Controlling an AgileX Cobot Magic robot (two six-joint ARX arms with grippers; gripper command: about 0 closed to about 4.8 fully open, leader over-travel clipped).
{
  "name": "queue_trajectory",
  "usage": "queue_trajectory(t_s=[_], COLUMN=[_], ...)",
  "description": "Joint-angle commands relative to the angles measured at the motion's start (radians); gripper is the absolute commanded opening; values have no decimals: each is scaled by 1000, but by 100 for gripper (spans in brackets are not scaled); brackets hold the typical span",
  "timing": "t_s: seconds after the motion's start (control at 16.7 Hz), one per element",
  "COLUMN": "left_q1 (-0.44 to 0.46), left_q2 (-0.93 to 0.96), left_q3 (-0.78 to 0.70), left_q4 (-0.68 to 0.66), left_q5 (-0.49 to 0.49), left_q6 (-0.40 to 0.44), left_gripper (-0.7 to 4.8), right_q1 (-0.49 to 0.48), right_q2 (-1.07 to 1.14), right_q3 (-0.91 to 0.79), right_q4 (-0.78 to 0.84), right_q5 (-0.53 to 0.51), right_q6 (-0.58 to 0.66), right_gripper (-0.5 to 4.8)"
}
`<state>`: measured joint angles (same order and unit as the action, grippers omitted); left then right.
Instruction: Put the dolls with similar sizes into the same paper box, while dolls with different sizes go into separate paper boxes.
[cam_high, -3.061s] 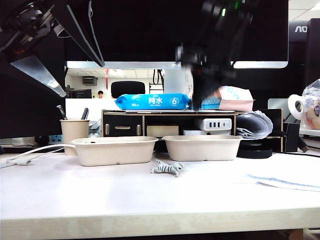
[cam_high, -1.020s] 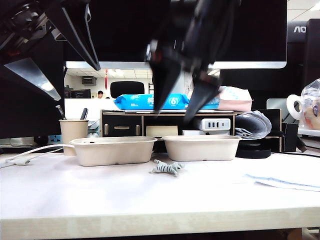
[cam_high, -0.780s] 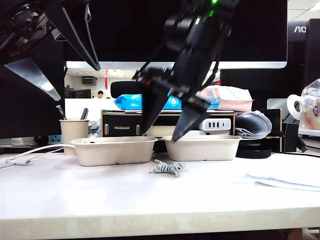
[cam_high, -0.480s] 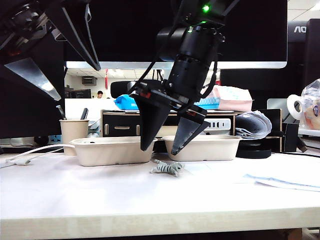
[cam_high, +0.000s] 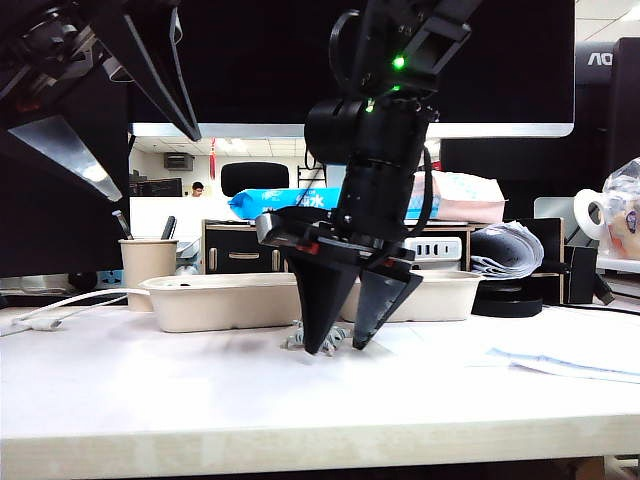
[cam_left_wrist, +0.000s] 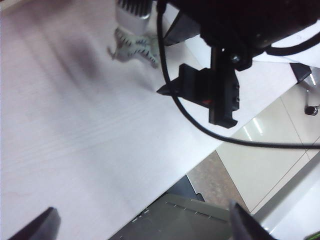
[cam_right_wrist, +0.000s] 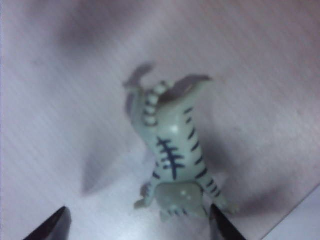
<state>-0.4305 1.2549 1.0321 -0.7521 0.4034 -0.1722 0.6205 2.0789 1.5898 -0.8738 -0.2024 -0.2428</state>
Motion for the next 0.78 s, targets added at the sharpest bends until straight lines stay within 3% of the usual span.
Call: queue_trajectory(t_s=[0.06, 0.66, 0.72, 0.78], left_q1=[1, 1, 1, 1], left_q2=[-2, -2, -2, -2], left_q3=[1, 1, 1, 1], left_q4=[6, 6, 6, 5], left_q5=[2, 3, 3, 4], left_q6=[7, 7, 7, 7], left_gripper=[479, 479, 479, 479], right_q1=[1, 0, 0, 0], right_q2=[16, 16, 16, 16], right_q3=[-2, 12, 12, 12], right_q4=[24, 138, 151, 172], right_q5=[3, 43, 44, 43], right_q6=[-21, -46, -45, -45], right_gripper=[362, 361, 354, 276])
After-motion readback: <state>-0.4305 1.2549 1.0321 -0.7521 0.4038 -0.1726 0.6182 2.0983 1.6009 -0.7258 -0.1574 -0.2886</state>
